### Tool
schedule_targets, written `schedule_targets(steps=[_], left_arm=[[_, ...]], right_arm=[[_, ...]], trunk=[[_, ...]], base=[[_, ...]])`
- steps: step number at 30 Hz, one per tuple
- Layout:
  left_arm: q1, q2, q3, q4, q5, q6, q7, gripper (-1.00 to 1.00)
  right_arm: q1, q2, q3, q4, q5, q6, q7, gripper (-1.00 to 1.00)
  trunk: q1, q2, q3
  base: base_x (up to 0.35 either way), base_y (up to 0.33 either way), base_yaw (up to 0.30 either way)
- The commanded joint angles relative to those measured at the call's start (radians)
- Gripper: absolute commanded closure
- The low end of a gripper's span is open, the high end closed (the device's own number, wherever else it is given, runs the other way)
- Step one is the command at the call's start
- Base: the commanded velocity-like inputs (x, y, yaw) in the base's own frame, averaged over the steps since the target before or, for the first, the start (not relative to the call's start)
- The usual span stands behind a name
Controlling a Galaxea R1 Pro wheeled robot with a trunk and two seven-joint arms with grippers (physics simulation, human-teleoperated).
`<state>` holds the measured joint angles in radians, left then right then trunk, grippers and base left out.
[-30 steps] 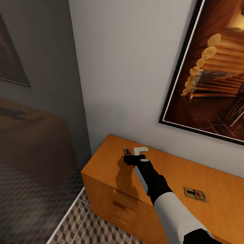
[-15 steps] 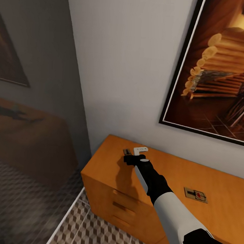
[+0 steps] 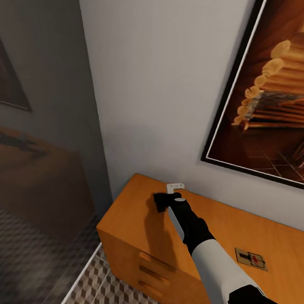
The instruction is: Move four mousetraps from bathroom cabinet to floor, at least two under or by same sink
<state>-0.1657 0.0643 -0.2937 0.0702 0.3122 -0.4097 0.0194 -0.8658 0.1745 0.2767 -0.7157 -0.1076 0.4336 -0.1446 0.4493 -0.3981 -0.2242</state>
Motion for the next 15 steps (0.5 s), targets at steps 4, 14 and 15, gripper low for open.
schedule_targets(steps=[4,14,15], left_arm=[[-0.001,-0.001,-0.008,0.004,0.004,-0.006,0.002,-1.0],[-0.001,0.0,-0.008,0.005,0.004,-0.006,0.002,-1.0],[-0.001,0.0,-0.008,0.005,0.004,-0.006,0.002,-1.0]], right_arm=[[-0.001,0.0,0.002,-0.001,-0.01,0.004,-0.009,-1.0],[-0.001,0.0,0.002,-0.001,-0.01,0.004,-0.009,-1.0],[-0.001,0.0,0.002,-0.001,-0.01,0.004,-0.009,-1.0]], trunk=[[0.001,-0.002,-0.002],[0.001,-0.002,-0.002],[0.001,-0.002,-0.002]], base=[[0.026,0.0,0.0],[0.003,0.0,0.0],[0.0,0.0,0.0]])
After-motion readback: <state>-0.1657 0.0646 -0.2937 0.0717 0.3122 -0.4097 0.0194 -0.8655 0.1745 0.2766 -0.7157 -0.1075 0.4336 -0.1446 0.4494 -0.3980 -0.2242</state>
